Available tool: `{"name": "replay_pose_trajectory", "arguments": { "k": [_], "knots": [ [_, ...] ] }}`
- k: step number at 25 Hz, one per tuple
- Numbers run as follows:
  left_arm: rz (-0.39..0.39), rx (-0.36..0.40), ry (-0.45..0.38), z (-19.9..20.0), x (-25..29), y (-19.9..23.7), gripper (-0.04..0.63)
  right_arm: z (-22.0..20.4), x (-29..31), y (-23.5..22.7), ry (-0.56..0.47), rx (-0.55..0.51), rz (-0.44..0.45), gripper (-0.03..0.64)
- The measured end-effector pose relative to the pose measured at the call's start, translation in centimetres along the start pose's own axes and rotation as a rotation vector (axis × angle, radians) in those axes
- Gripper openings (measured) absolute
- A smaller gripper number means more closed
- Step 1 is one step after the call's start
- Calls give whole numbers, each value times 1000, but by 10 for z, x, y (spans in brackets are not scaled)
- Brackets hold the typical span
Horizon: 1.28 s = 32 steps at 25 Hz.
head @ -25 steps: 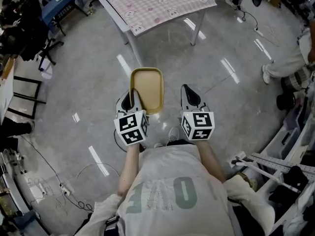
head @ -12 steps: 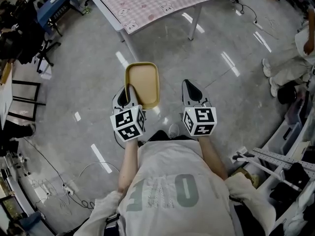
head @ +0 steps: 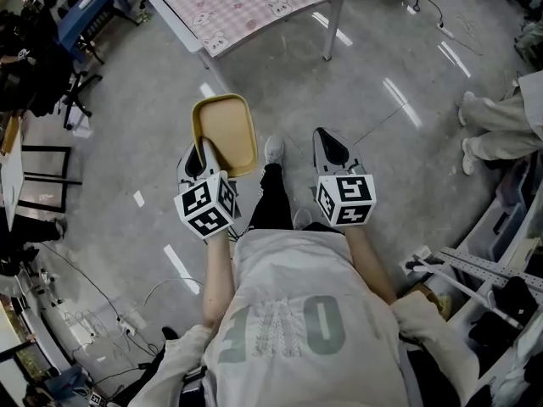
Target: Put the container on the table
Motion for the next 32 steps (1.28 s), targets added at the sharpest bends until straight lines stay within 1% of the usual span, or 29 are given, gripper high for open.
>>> {"name": "replay_pose_trajectory", "arguments": {
  "k": [6, 10, 14, 18, 23, 28, 32],
  "knots": [
    [0, -19, -20, 9, 41, 12, 29, 10, 32, -2, 3, -38, 12, 29],
    [-24, -33, -25, 22, 90, 23, 29, 20, 68, -4, 3, -41, 6, 29],
    [-43, -31, -36, 44, 142, 28, 29, 36, 109, -9, 6, -36, -1, 29],
    [-79, -11, -36, 70, 200, 40, 29, 57, 166, -8, 15, 4, -23, 29],
    [-82, -51, -47, 110, 279, 83, 29, 97, 253, 8, 2, -19, -31, 29],
    [-100, -56, -60, 151, 353, 119, 29, 138, 340, 17, 3, -7, -56, 29],
    [-110, -69, -71, 178, 402, 147, 29, 166, 393, 25, -7, -7, -80, 29]
  ]
}}
Point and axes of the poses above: the fingertips, and each gripper's own axes: x forward along the fingers, y to its left, z out of its top, the point moved 10 cm from there along -x, backward along the fingers, and after that the axes turned 11 degrees about -z, right-handed, at the moved point
